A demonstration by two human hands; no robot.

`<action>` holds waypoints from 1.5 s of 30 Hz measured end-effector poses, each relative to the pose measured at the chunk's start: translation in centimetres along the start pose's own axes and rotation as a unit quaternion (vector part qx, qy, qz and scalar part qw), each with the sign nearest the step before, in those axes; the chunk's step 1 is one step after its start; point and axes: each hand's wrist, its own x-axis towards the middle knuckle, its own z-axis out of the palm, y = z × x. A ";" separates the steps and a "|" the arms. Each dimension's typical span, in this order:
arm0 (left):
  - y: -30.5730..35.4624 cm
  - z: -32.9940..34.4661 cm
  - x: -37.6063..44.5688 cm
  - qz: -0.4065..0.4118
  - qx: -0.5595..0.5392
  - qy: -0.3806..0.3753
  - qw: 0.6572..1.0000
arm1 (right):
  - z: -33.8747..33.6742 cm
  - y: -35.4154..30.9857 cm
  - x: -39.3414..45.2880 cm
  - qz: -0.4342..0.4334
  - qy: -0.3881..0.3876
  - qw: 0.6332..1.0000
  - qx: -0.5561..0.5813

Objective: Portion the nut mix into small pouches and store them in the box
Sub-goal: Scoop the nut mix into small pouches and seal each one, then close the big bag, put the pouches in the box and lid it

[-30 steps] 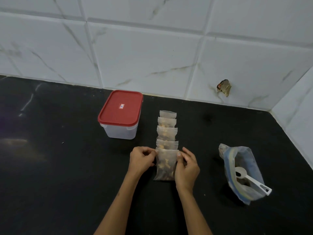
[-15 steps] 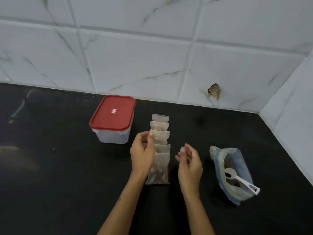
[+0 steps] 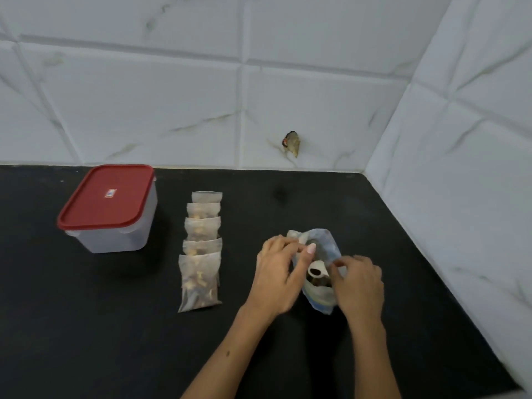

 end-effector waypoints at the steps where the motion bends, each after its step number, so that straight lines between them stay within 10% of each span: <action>1: 0.2 0.6 0.0 -0.009 0.025 -0.022 0.999 | 0.0 0.4 0.0 0.010 -0.021 0.999 -0.023; 24: 2.3 3.1 -0.5 0.004 0.272 -0.072 0.960 | -2.2 2.4 -0.2 -0.004 -0.038 0.985 0.167; 45: 2.4 2.6 -0.4 0.016 0.256 -0.089 0.962 | -2.0 1.9 -1.0 0.034 0.015 0.982 0.185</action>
